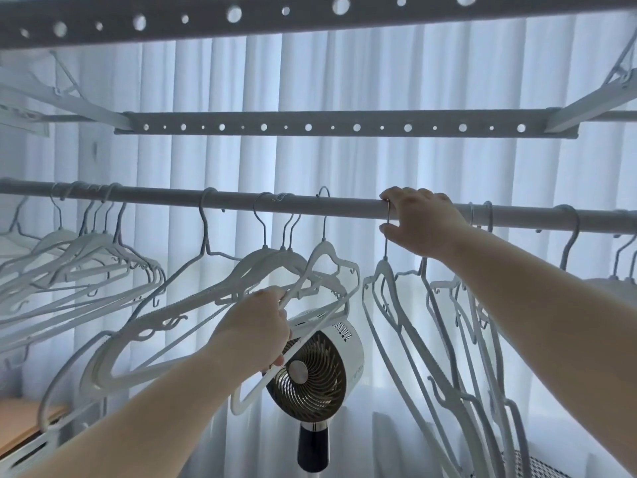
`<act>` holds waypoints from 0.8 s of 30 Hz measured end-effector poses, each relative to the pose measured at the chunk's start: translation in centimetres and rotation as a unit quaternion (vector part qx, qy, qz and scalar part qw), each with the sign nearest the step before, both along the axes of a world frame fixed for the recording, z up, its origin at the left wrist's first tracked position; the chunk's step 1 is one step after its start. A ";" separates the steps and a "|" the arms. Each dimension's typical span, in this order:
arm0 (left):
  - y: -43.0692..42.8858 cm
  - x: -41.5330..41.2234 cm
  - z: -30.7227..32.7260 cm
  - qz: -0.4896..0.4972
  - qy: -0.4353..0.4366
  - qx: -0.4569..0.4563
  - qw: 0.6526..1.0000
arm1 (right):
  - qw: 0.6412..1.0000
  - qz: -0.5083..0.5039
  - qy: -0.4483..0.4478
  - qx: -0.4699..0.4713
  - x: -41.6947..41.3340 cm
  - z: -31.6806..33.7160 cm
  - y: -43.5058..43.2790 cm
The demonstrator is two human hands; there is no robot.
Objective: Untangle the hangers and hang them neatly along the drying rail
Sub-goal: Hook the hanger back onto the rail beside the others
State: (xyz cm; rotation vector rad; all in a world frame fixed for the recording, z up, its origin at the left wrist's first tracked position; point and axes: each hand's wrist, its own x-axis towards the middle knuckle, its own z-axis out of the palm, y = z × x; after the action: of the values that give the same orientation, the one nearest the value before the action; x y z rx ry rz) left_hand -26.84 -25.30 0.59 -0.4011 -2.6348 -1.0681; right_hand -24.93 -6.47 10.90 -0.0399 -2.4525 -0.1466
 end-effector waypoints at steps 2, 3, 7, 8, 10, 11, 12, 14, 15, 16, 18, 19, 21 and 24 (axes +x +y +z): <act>0.7 -0.1 0.2 -0.006 0.006 0.018 1.000 | 1.000 0.001 0.001 0.005 0.2 -0.1 0.4; 0.8 -0.2 0.3 -0.010 -0.004 0.035 0.999 | 1.000 0.001 0.002 0.007 0.2 -0.1 0.4; 1.6 -0.7 0.7 -0.015 -0.018 0.028 0.999 | 1.000 0.000 -0.001 0.012 0.4 -0.2 0.7; 1.8 -0.7 0.6 -0.017 -0.020 0.026 0.999 | 1.000 0.000 -0.001 0.015 0.4 -0.2 0.8; 2.1 -0.6 0.2 -0.022 -0.028 0.032 0.999 | 1.000 0.001 -0.003 0.020 0.4 -0.3 1.1; 2.0 -0.5 -0.1 -0.024 -0.034 0.034 0.999 | 1.000 0.004 -0.001 0.019 0.3 -0.4 1.2; 1.8 -0.2 -0.5 -0.026 -0.036 0.029 0.999 | 1.000 0.012 0.009 0.020 0.3 -0.5 1.3; 1.4 0.4 -1.3 -0.031 -0.032 0.022 0.999 | 0.995 0.053 0.073 0.048 0.5 -1.1 1.1; 1.0 0.8 -1.8 -0.028 -0.024 0.015 0.999 | 0.988 0.087 0.108 0.070 0.6 -1.5 0.8; 0.7 1.0 -2.2 -0.023 -0.011 0.001 1.000 | 0.981 0.122 0.126 0.086 0.7 -1.8 0.2; -0.1 1.8 -2.9 -0.016 0.010 -0.021 1.000 | 0.974 0.169 0.108 0.103 1.0 -2.6 -1.2; -0.6 2.3 -3.3 -0.016 0.013 -0.023 1.000 | 0.974 0.176 0.090 0.111 1.0 -2.9 -1.8; -1.8 3.2 -3.9 -0.017 0.014 -0.025 0.999 | 0.977 0.169 0.052 0.116 0.9 -3.4 -2.8; -3.8 5.0 -4.4 -0.025 0.008 -0.026 0.999 | 0.986 0.154 -0.022 0.064 1.4 -3.8 -3.9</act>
State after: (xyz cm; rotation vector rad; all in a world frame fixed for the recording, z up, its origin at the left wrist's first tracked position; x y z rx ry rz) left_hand -21.84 -29.13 -3.77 -0.4859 -2.6548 -1.0088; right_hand -23.52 -10.33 7.12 0.4014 -2.4525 -0.1692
